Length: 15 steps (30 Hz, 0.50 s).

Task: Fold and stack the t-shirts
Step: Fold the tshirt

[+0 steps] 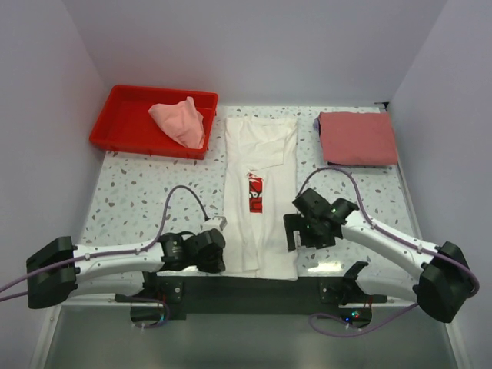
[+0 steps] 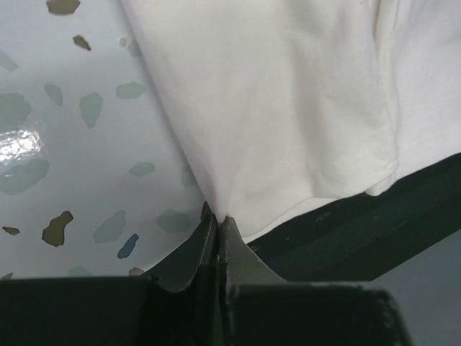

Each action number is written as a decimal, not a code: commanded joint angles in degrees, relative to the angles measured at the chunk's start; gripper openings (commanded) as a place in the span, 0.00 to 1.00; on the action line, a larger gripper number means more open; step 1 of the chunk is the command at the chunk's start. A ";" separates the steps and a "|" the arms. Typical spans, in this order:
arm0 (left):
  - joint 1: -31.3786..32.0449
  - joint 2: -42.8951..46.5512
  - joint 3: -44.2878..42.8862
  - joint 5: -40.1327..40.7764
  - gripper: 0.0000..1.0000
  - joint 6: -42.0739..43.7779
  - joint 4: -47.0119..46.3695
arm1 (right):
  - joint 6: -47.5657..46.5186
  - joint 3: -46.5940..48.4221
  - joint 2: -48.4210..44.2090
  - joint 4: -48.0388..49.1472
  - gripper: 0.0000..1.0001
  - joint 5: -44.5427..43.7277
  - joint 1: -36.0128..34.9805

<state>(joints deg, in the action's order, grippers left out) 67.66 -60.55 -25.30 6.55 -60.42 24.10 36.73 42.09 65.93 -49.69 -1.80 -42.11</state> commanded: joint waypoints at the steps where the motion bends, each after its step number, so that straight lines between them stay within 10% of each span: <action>1: 0.37 1.93 3.15 -1.89 0.00 -3.29 -3.79 | 4.30 -3.93 -3.96 -0.86 0.99 9.07 -1.92; 15: 0.37 6.68 7.98 -2.33 0.00 -6.55 -7.04 | 15.91 -13.87 -4.94 10.84 0.67 16.83 -8.69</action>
<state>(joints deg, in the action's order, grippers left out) 67.64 -54.30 -18.33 5.32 -65.45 20.12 48.97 29.32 60.73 -43.03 12.25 -50.28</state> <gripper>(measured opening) 0.060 0.705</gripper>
